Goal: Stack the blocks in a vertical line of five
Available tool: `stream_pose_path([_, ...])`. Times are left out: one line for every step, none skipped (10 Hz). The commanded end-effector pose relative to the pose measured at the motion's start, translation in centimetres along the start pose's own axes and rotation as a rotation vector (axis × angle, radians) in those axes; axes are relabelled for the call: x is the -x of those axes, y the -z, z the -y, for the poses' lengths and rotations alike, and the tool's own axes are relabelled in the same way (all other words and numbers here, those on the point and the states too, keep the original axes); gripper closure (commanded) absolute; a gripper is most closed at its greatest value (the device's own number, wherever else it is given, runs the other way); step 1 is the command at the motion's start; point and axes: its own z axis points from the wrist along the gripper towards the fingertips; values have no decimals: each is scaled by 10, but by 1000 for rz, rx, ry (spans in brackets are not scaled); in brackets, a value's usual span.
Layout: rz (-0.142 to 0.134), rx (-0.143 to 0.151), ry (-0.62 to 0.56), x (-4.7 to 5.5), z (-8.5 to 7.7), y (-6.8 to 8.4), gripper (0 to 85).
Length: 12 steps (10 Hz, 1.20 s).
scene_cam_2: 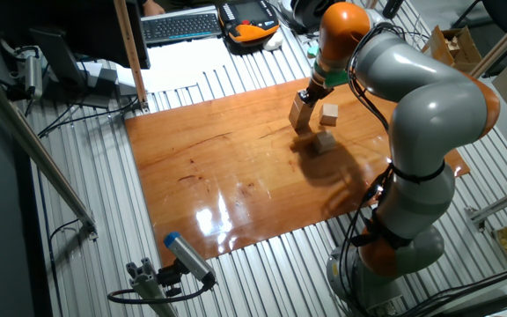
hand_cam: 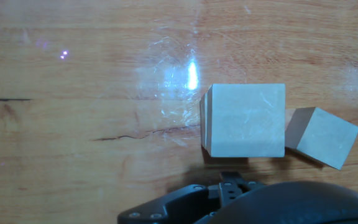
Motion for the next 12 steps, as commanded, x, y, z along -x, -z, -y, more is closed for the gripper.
stream_pose_path([-1,-16,3,0,0,0,850])
stream_pose_path([-6,-31,11,0,0,0,850])
stream_pose_path([-14,-31,20,0,0,0,850])
stream_pose_path([-20,-29,25,0,0,0,850])
stream_pose_path([-23,-25,22,0,0,0,850])
stream_pose_path([-19,-5,23,0,0,0,850])
stream_pose_path([-8,15,20,0,0,0,850])
stream_pose_path([0,26,14,0,0,0,850])
stream_pose_path([-26,38,9,0,0,0,850])
stream_pose_path([-38,41,-1,0,0,0,850])
stream_pose_path([-46,41,-4,0,0,0,850])
stream_pose_path([-56,42,-3,0,0,0,850])
